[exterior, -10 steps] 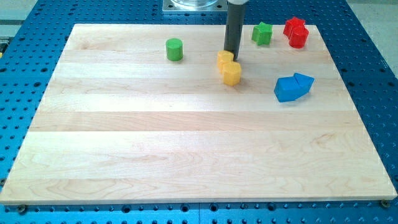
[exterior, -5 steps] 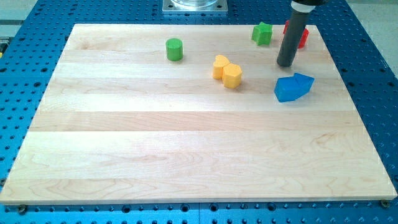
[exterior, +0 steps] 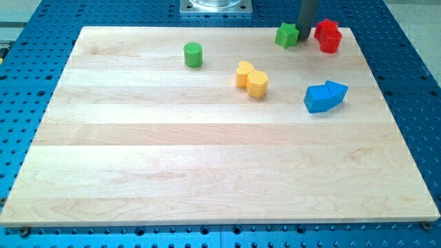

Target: Push the green star into the green circle

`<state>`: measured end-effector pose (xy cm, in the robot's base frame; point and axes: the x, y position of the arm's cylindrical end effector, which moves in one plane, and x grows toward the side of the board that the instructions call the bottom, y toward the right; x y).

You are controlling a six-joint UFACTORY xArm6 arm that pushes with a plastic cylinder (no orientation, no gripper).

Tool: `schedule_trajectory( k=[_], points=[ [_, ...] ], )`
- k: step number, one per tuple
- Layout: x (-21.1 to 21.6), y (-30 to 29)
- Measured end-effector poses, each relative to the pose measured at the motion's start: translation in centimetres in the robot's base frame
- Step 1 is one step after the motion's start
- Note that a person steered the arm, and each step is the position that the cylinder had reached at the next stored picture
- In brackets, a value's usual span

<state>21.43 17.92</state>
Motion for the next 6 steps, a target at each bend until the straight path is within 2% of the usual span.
schedule_trajectory(
  k=[1,4,6],
  points=[
    [0.4,-3.4],
    [4.6,-20.3],
    [4.6,-20.2]
  ],
)
